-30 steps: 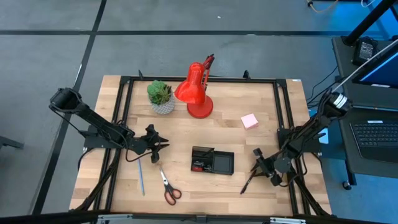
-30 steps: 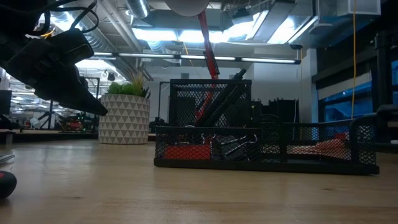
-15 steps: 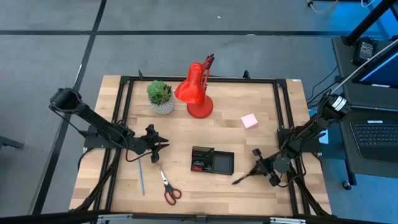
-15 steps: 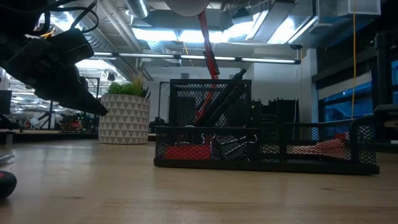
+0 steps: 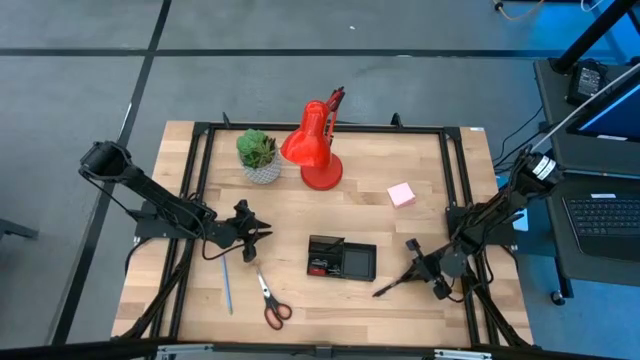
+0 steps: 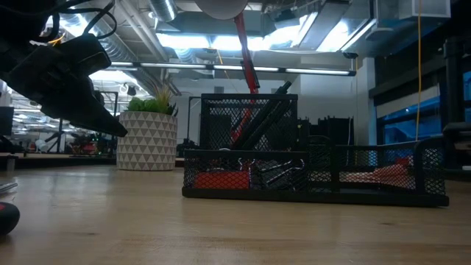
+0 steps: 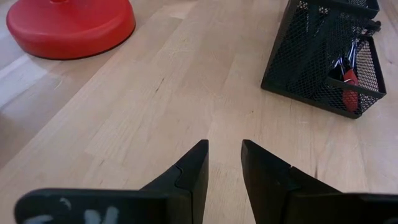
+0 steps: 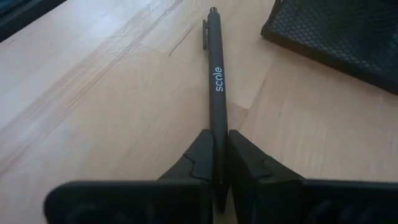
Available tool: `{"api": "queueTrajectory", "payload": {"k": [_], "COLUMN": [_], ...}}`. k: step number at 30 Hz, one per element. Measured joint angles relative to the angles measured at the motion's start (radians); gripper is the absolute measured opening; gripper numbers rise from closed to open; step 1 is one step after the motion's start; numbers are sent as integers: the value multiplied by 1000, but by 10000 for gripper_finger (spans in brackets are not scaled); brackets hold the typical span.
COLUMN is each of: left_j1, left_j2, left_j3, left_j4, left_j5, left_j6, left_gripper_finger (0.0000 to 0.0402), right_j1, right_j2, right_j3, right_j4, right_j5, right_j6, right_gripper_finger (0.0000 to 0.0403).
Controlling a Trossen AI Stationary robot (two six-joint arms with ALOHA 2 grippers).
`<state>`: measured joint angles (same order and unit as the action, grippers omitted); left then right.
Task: Pick and place office supplies into organizer
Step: Put the black pen into the black desk organizer
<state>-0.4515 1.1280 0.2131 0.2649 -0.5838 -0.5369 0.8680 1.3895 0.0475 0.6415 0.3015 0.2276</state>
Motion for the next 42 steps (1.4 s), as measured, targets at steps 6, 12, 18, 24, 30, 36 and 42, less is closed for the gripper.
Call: {"api": "queueTrajectory", "payload": {"k": [6, 12, 18, 24, 30, 36, 42], "left_j1": [0, 0, 0, 0, 0, 0, 0], "left_j2": [0, 0, 0, 0, 0, 0, 0], "left_j3": [0, 0, 0, 0, 0, 1, 1], "left_j4": [0, 0, 0, 2, 64, 263, 503], "left_j5": [0, 1, 20, 37, 36, 42, 101], "left_j6": [0, 0, 0, 0, 55, 269, 503], "left_gripper_finger": [90, 90, 90, 90, 90, 100, 141], "right_j1": [0, 0, 0, 0, -1, -37, -121], "right_j2": [0, 0, -1, -2, -3, -3, -4], "right_j3": [25, 56, 107, 182, 271, 366, 458], "right_j4": [-7, 0, 7, 8, 11, 11, 11], "right_j5": [13, 20, 24, 28, 92, 207, 223], "right_j6": [-2, -2, -30, -135, -289, -446, -554], "right_gripper_finger": [24, 26, 27, 28, 28, 29, 26]}}
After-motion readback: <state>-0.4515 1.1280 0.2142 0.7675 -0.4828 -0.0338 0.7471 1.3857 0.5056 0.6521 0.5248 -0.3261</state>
